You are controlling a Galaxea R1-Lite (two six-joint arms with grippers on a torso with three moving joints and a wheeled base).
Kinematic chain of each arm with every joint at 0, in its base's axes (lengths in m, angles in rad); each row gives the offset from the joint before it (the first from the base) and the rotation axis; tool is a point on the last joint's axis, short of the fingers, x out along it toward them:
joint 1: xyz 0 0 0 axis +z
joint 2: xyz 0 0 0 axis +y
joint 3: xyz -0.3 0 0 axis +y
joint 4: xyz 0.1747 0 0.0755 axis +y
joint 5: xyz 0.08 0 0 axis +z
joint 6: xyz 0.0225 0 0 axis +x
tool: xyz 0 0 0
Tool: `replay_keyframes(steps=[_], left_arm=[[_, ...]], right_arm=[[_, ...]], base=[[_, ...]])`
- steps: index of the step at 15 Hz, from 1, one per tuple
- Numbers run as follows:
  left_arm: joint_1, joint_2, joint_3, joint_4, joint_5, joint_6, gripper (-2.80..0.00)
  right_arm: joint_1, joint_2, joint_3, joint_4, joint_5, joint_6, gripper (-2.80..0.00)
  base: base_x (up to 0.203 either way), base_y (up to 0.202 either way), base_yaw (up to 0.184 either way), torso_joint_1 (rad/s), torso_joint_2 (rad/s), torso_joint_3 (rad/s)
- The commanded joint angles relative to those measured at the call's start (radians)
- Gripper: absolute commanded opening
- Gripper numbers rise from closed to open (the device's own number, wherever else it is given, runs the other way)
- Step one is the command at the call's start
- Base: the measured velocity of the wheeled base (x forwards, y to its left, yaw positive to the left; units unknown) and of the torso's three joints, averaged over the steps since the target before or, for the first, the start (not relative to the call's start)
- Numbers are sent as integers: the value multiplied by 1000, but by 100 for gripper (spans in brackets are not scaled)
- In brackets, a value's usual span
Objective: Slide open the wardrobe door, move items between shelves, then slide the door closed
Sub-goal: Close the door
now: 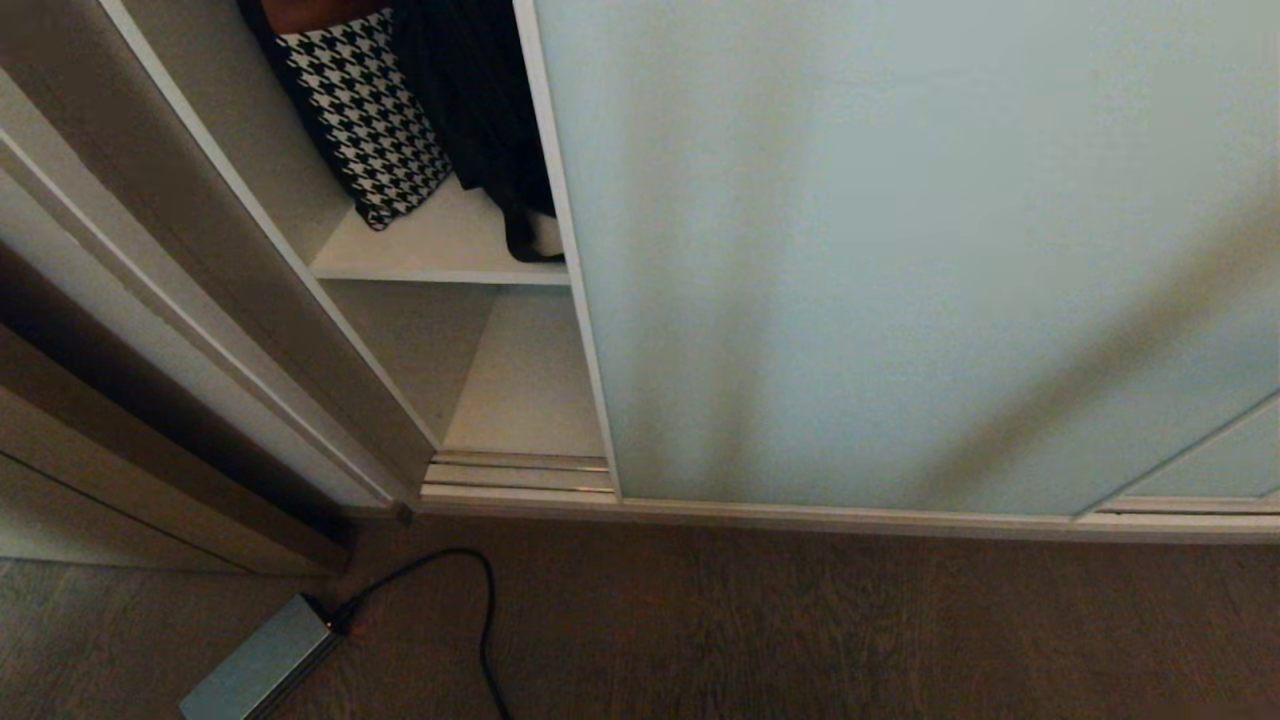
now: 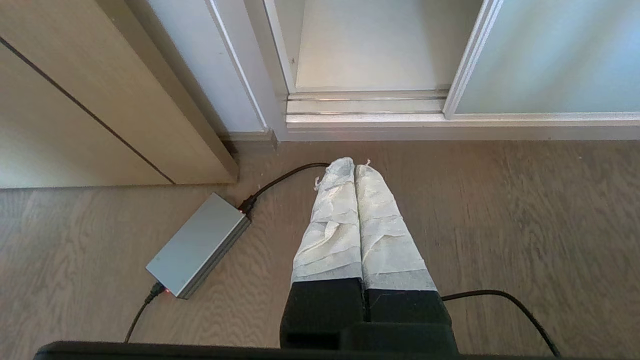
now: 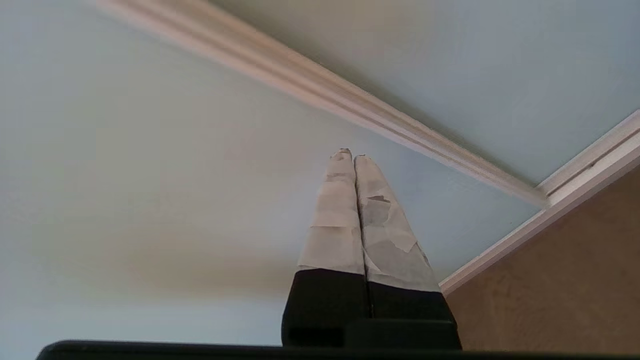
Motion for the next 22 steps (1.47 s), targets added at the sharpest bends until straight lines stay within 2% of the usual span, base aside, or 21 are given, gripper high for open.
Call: replay_keyframes(steps=[1, 6, 9, 12, 15, 18, 22], left_arm=[[0, 2, 0, 0, 1, 0, -280], [0, 2, 0, 0, 1, 1, -280], [0, 2, 0, 0, 1, 0, -280], [0, 2, 0, 0, 1, 1, -280], [0, 2, 0, 0, 0, 0, -280], [0, 1, 0, 0, 0, 0, -280], [0, 2, 0, 0, 1, 0, -280]], right_arm=[[18, 75, -27, -2, 5, 7, -280], [92, 127, -35, -9, 0, 0, -280], [131, 163, -27, -69, -21, 0, -280], [146, 198, -40, -92, -61, 1, -280], [149, 230, -63, -129, -64, 6, -280], [178, 241, -75, -130, -71, 5, -280], [219, 260, -96, -130, -122, 4, -280]], base=[[0, 0, 0, 0, 0, 0], [0, 0, 0, 0, 0, 0], [0, 0, 0, 0, 0, 0], [0, 0, 0, 0, 0, 0], [0, 0, 0, 0, 0, 0], [0, 0, 0, 0, 0, 0], [0, 0, 0, 0, 0, 0]])
